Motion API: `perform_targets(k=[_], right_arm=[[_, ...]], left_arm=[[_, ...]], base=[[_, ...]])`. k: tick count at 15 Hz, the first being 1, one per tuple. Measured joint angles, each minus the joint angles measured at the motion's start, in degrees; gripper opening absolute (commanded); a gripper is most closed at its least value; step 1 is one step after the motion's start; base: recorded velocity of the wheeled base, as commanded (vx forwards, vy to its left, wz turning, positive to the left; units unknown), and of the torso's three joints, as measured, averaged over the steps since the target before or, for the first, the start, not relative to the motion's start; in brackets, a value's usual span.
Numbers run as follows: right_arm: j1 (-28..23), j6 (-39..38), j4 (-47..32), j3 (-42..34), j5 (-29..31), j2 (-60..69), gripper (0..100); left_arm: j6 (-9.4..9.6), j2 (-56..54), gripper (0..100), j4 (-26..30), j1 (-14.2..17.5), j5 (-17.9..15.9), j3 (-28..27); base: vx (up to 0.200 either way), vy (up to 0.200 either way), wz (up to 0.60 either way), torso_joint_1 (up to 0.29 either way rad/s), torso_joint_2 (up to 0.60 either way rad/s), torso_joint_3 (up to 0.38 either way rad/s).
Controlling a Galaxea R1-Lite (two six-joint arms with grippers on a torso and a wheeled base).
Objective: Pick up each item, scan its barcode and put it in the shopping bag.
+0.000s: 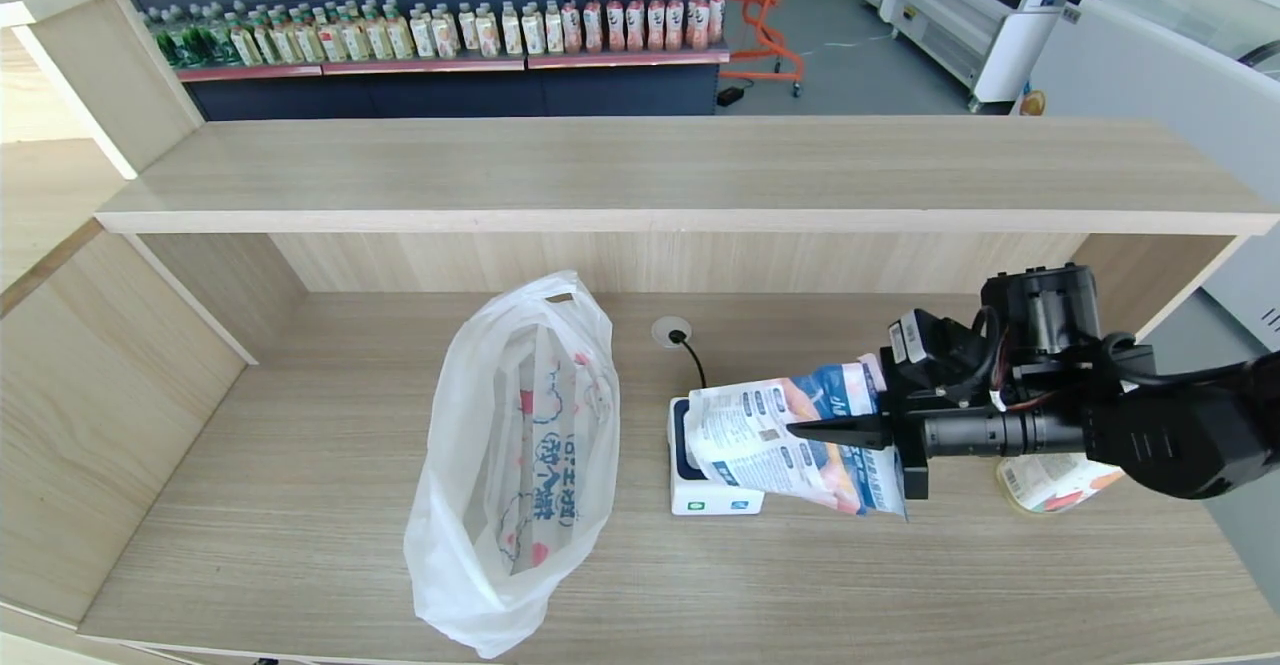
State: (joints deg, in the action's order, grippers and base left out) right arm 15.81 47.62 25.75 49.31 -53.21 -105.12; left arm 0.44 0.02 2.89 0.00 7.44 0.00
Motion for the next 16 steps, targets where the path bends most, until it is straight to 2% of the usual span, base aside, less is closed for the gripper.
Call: perform_targets(k=[6, 16], right_arm=[[0.09, 0.96, 3.75, 5.27, 1.45, -4.86, 0], [0.04, 1.43, 5.60, 6.42, 2.94, -4.83, 0]], left_arm=[[0.00, 0.00, 100, 0.01, 0.00, 0.00, 0.00], [0.00, 0.00, 100, 0.00, 0.00, 0.02, 0.00]], base=[[0.000, 0.000, 0.00, 0.000, 0.00, 0.000], [0.000, 0.000, 0.00, 0.000, 0.00, 0.000]])
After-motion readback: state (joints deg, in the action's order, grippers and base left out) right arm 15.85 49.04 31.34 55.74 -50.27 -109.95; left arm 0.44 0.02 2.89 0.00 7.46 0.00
